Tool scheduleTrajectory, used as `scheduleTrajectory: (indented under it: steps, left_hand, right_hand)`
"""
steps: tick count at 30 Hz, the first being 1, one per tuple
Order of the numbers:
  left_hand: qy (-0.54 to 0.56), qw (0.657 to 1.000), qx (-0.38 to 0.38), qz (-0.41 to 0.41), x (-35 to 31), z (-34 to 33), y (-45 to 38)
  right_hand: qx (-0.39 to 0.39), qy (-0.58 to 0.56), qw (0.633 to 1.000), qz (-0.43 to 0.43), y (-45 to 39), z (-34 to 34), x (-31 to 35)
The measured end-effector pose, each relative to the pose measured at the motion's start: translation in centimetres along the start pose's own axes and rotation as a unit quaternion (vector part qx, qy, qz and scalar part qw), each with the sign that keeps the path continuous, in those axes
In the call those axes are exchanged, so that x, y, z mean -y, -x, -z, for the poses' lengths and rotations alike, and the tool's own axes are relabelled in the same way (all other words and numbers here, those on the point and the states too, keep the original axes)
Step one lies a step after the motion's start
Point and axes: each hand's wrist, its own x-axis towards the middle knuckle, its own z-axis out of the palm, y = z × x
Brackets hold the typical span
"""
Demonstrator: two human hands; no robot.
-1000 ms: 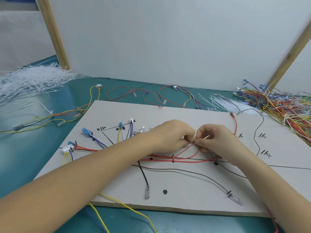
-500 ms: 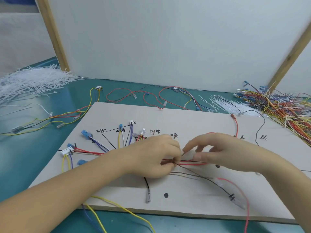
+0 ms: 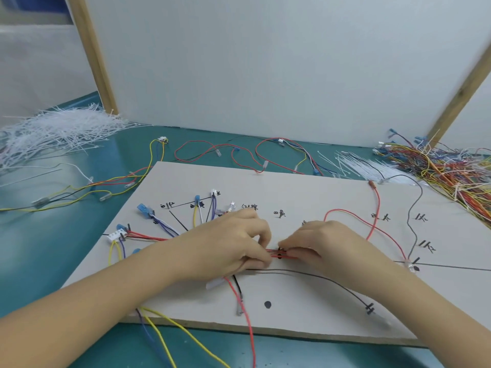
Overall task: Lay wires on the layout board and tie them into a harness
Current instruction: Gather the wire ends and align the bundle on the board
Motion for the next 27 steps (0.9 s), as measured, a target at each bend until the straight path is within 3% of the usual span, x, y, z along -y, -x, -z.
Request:
scheduleTrajectory:
  steps: [5, 8, 12, 13, 16, 20, 22, 27]
  left_hand:
    - [0.168, 0.976, 0.083, 0.111, 1.0, 2.2, 1.6]
    - [0.35, 0.899, 0.162, 0.207, 1.7, 3.5, 2.6]
    - [0.481, 0.786, 0.177, 0.345, 2.8, 4.7, 1.8]
    - [0.473, 0.79, 0.158, 0.357, 3.0, 4.9, 1.6]
    - [0.392, 0.864, 0.048, 0.313, 4.2, 4.8, 0.7]
    - [0.376, 0.857, -0.038, 0.35, 5.8, 3.8, -2.5]
    - [0.364, 0.852, -0.039, 0.374, 6.4, 3.0, -4.2]
    - [0.252, 0.885, 0.022, 0.391, 8.0, 1.2, -5.9]
  right_hand:
    - [0.001, 0.071, 0.997, -0.032, -0.1, -0.9, 0.7]
    - [-0.004, 0.08, 0.996, -0.039, -0.4, -1.2, 1.1]
    - [-0.015, 0.094, 0.994, -0.058, -0.9, -1.8, 1.5]
    - [-0.016, 0.09, 0.994, -0.061, -0.9, -1.9, 1.5]
    - [-0.034, 0.068, 0.995, -0.071, -0.7, -1.9, 1.5]
    - [-0.03, 0.081, 0.993, -0.075, -0.6, -2.1, 1.6]
    - [-0.028, 0.089, 0.993, -0.071, -0.6, -2.3, 1.4]
    - [-0.056, 0.076, 0.994, -0.062, -0.4, -2.2, 1.5]
